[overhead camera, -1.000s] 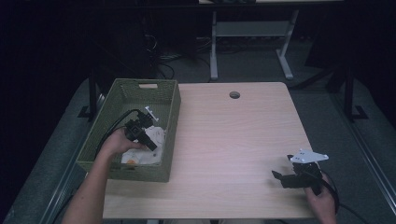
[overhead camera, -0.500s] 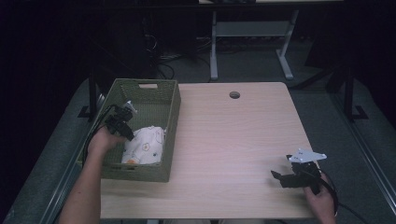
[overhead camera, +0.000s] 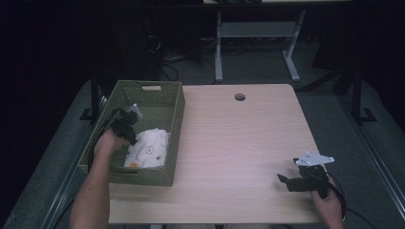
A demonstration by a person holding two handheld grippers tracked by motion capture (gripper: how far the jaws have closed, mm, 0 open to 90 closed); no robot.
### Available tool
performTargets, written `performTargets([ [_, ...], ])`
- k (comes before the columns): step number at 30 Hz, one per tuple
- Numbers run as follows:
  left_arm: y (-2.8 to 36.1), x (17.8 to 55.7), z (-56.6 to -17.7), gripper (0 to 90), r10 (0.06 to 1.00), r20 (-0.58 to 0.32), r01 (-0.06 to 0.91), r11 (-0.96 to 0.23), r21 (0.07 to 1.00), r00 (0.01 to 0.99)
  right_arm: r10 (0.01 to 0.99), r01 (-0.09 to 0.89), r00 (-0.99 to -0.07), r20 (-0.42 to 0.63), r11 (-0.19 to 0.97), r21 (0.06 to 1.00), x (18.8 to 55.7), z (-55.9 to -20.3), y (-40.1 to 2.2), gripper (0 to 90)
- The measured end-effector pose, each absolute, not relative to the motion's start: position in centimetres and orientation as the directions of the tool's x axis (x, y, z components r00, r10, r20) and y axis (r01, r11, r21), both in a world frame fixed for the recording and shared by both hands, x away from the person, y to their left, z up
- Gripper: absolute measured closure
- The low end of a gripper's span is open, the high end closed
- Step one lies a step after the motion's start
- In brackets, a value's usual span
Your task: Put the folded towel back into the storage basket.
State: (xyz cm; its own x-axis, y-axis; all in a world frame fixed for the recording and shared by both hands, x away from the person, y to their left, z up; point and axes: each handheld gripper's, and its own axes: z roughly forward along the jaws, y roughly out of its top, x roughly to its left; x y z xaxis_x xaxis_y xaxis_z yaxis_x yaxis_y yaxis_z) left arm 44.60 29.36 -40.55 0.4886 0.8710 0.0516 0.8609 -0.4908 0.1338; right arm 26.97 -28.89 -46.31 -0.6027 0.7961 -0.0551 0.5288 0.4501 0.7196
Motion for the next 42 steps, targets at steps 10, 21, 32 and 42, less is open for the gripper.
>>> performTargets([
  [10, 28.9, 44.4, -39.2, 74.0, 0.867, 0.143, 0.830, -0.498, 0.252, 0.477, 0.789, 0.526, -0.611, -0.059, 0.461, 0.715, 27.1, -46.4, -28.6, 13.9],
  [21, 25.8, 44.3, -42.2, 76.3, 0.786, 0.052, 0.782, -0.618, 0.085, 0.616, 0.787, 0.528, -0.614, -0.060, 0.465, 0.711, 27.0, -46.5, -28.6, 13.9],
  [32, 24.4, 42.6, -40.6, 67.0, 0.734, -0.079, 0.735, -0.659, 0.160, 0.675, 0.786, 0.523, -0.615, -0.060, 0.464, 0.715, 26.9, -46.4, -28.5, 13.9],
  [42, 22.8, 42.4, -42.1, 89.1, 0.681, -0.037, 0.682, -0.728, 0.068, 0.731, 0.785, 0.517, -0.617, -0.061, 0.462, 0.721, 26.9, -46.2, -28.6, 13.9],
])
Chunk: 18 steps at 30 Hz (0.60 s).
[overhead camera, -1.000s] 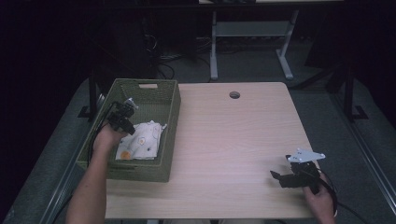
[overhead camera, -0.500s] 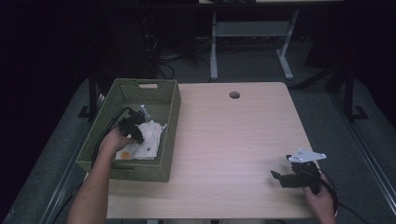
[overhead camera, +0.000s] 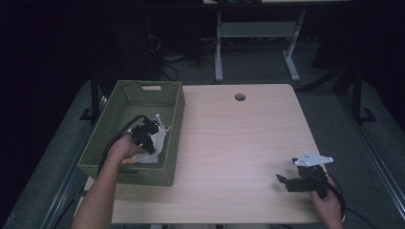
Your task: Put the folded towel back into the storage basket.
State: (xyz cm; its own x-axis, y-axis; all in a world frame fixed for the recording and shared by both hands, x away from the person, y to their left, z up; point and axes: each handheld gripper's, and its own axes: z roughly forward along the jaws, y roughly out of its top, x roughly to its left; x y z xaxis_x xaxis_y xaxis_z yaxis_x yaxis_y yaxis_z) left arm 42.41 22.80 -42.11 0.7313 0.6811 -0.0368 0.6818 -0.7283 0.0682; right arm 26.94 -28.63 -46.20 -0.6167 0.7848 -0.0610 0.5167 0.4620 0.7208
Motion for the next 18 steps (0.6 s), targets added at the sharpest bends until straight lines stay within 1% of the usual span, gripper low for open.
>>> performTargets([
  [2, 23.0, 42.3, -42.0, 89.6, 0.675, -0.044, 0.676, -0.735, 0.058, 0.737, 0.788, 0.520, -0.613, -0.058, 0.458, 0.721, 26.9, -46.2, -28.7, 13.9],
  [5, 23.6, 42.1, -41.7, 89.3, 0.687, -0.084, 0.692, -0.719, 0.065, 0.722, 0.788, 0.521, -0.613, -0.058, 0.458, 0.720, 27.0, -46.2, -28.7, 13.9],
  [8, 24.3, 42.3, -41.1, 79.3, 0.699, -0.108, 0.707, -0.700, 0.095, 0.707, 0.787, 0.521, -0.614, -0.059, 0.461, 0.719, 27.0, -46.2, -28.6, 13.9],
  [10, 24.8, 42.4, -40.5, 80.1, 0.713, -0.117, 0.722, -0.677, 0.142, 0.692, 0.788, 0.521, -0.612, -0.059, 0.458, 0.720, 27.0, -46.2, -28.6, 13.9],
  [11, 25.0, 42.5, -40.3, 82.0, 0.724, -0.129, 0.735, -0.658, 0.164, 0.678, 0.789, 0.521, -0.612, -0.059, 0.458, 0.720, 27.0, -46.2, -28.6, 13.9],
  [13, 24.9, 42.6, -40.2, 84.0, 0.727, -0.118, 0.734, -0.656, 0.176, 0.677, 0.788, 0.521, -0.613, -0.060, 0.459, 0.720, 27.0, -46.2, -28.6, 13.9],
  [15, 24.7, 42.7, -40.7, 83.3, 0.724, -0.100, 0.730, -0.667, 0.151, 0.682, 0.787, 0.520, -0.614, -0.061, 0.461, 0.719, 27.1, -46.2, -28.5, 13.9],
  [17, 24.3, 42.7, -41.6, 80.5, 0.724, -0.081, 0.728, -0.675, 0.116, 0.685, 0.786, 0.521, -0.615, -0.061, 0.463, 0.717, 27.1, -46.2, -28.4, 13.9],
  [18, 24.3, 42.7, -42.3, 80.5, 0.730, -0.084, 0.734, -0.671, 0.105, 0.679, 0.785, 0.519, -0.617, -0.063, 0.465, 0.717, 27.1, -46.2, -28.4, 13.9],
])
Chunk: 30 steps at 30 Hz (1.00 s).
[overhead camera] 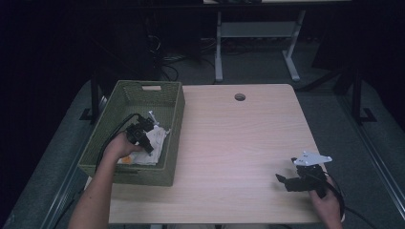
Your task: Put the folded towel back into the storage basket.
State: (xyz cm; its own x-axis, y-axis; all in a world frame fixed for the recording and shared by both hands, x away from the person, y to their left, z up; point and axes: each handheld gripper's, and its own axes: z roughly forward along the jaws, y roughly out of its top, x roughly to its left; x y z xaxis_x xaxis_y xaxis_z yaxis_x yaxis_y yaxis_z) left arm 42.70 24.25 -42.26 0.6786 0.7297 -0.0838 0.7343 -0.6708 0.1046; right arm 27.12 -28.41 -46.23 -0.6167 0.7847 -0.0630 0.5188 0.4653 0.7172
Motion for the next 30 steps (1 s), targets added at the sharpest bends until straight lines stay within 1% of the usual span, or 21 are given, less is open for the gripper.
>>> performTargets([
  [1, 24.4, 42.7, -42.3, 80.4, 0.734, -0.085, 0.738, -0.664, 0.124, 0.674, 0.785, 0.519, -0.617, -0.062, 0.464, 0.718, 27.1, -46.2, -28.4, 13.9],
  [3, 24.6, 42.7, -42.2, 80.0, 0.745, -0.096, 0.750, -0.648, 0.132, 0.660, 0.784, 0.518, -0.617, -0.061, 0.464, 0.719, 27.1, -46.2, -28.4, 13.9],
  [5, 24.6, 42.7, -42.0, 76.8, 0.748, -0.089, 0.752, -0.645, 0.137, 0.658, 0.785, 0.518, -0.616, -0.062, 0.463, 0.719, 27.2, -46.2, -28.4, 13.9],
  [6, 25.1, 42.4, -41.2, 76.0, 0.760, -0.091, 0.761, -0.624, 0.178, 0.644, 0.785, 0.516, -0.617, -0.062, 0.463, 0.721, 27.2, -46.2, -28.4, 13.9],
  [9, 25.6, 42.0, -40.1, 73.5, 0.774, -0.090, 0.769, -0.595, 0.231, 0.626, 0.787, 0.518, -0.614, -0.062, 0.462, 0.720, 27.2, -46.1, -28.2, 13.9],
  [10, 25.6, 42.0, -40.1, 72.6, 0.774, -0.090, 0.769, -0.595, 0.231, 0.626, 0.787, 0.518, -0.614, -0.062, 0.462, 0.720, 27.2, -46.1, -28.2, 13.9],
  [11, 25.8, 41.8, -39.7, 71.4, 0.776, -0.096, 0.770, -0.587, 0.249, 0.623, 0.782, 0.512, -0.620, -0.068, 0.469, 0.720, 27.2, -46.2, -28.2, 13.9],
  [12, 25.9, 41.5, -39.1, 70.0, 0.781, -0.093, 0.768, -0.573, 0.286, 0.618, 0.780, 0.511, -0.621, -0.068, 0.470, 0.720, 27.2, -46.2, -28.1, 13.9],
  [13, 25.9, 41.5, -39.1, 69.4, 0.781, -0.093, 0.768, -0.573, 0.286, 0.618, 0.780, 0.511, -0.621, -0.068, 0.470, 0.720, 27.2, -46.2, -28.1, 13.9],
  [15, 26.0, 41.0, -38.1, 68.6, 0.783, -0.098, 0.762, -0.556, 0.331, 0.614, 0.781, 0.509, -0.621, -0.070, 0.469, 0.721, 27.2, -46.1, -28.1, 13.9],
  [19, 26.1, 40.1, -37.2, 67.7, 0.779, -0.135, 0.754, -0.524, 0.396, 0.613, 0.784, 0.508, -0.617, -0.067, 0.462, 0.727, 27.0, -45.9, -28.2, 13.9],
  [20, 26.1, 40.1, -37.2, 67.0, 0.779, -0.135, 0.754, -0.524, 0.396, 0.613, 0.784, 0.508, -0.617, -0.067, 0.462, 0.727, 27.0, -45.9, -28.2, 13.9],
  [23, 26.5, 39.3, -36.9, 65.0, 0.775, -0.197, 0.753, -0.465, 0.465, 0.600, 0.781, 0.504, -0.620, -0.071, 0.466, 0.727, 26.9, -45.9, -28.1, 13.9],
  [26, 26.7, 38.9, -36.6, 63.8, 0.779, -0.193, 0.748, -0.453, 0.485, 0.597, 0.780, 0.502, -0.622, -0.074, 0.468, 0.727, 27.0, -45.9, -28.1, 13.9],
  [30, 27.2, 38.3, -36.0, 61.6, 0.777, -0.218, 0.735, -0.407, 0.541, 0.591, 0.781, 0.503, -0.621, -0.072, 0.467, 0.727, 26.9, -45.9, -28.0, 13.9],
])
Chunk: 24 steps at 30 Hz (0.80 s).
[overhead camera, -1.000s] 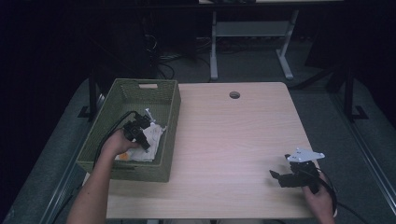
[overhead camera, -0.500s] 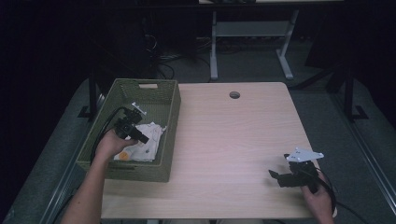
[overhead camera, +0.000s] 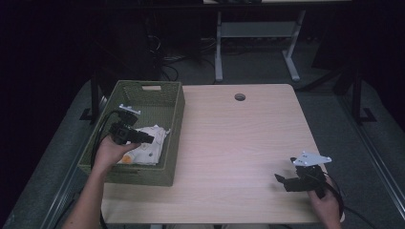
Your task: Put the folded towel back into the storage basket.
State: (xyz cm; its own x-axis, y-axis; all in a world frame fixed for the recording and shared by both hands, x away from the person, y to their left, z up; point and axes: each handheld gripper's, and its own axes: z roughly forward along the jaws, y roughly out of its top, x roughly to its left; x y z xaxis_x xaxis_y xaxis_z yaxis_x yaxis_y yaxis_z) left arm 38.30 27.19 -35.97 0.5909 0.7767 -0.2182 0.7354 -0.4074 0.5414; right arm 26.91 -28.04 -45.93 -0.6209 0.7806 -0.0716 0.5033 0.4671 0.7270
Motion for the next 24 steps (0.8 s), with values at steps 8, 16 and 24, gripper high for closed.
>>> performTargets([
  [8, 28.2, 37.0, -35.1, 58.9, 0.744, -0.316, 0.710, -0.289, 0.642, 0.589, 0.780, 0.505, -0.622, -0.073, 0.470, 0.724, 26.9, -45.9, -28.0, 13.9],
  [16, 28.1, 35.7, -34.5, 57.4, 0.704, -0.349, 0.667, -0.235, 0.707, 0.618, 0.779, 0.498, -0.622, -0.079, 0.472, 0.727, 26.8, -45.9, -27.9, 13.9],
  [24, 26.7, 34.3, -33.7, 56.5, 0.659, -0.339, 0.614, -0.238, 0.753, 0.671, 0.779, 0.497, -0.622, -0.078, 0.470, 0.729, 26.7, -45.8, -27.9, 13.9],
])
